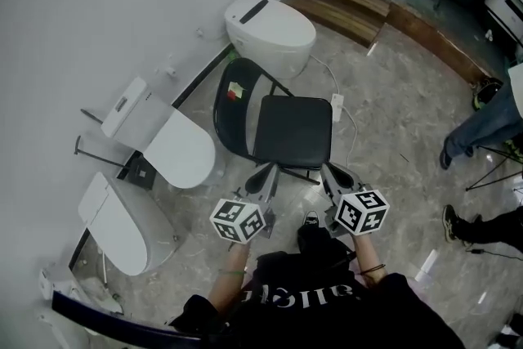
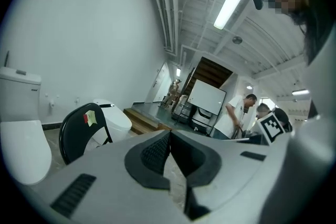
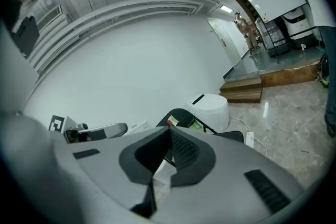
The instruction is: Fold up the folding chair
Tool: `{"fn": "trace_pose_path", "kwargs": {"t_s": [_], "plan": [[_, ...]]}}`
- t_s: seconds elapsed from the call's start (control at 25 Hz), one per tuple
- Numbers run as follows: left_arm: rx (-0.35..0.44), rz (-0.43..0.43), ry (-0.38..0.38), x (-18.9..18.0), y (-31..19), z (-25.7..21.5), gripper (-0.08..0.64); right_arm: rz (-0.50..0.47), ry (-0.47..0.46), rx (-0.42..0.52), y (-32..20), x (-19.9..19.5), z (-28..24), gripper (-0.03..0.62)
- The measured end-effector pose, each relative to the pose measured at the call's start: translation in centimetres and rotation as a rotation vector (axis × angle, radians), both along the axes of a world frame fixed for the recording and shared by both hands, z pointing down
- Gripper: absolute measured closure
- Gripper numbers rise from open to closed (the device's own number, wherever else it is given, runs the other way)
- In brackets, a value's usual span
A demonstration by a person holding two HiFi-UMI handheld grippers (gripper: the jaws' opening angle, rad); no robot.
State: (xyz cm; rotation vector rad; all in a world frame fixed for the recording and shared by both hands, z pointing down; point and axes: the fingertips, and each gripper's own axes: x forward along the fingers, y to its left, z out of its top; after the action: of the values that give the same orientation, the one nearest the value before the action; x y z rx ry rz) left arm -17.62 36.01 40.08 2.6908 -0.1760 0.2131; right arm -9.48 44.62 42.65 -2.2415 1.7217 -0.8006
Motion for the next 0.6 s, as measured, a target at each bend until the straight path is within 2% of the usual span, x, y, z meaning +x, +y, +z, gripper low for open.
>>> {"fn": "trace_pose_path", "kwargs": {"t_s": [0.12,0.28,0.6], "plan": [[-0.006,-0.055,-0.022,2.6,-2.2,0.0,0.557,-0.032,-0.013,0.001,-1.5,3.2,0.1,0.578],[0.003,-0.065,-0.039,5.1,-4.1,0.1,0.557,-0.027,-0.049,-0.003,-2.8,6.7,1.2,0.578],[0.043,-0.083,-0.135,6.9,-10.8,1.7,0.555,-0.040,-0.116,-0.051,-8.5,9.2,4.2,0.578]]}}
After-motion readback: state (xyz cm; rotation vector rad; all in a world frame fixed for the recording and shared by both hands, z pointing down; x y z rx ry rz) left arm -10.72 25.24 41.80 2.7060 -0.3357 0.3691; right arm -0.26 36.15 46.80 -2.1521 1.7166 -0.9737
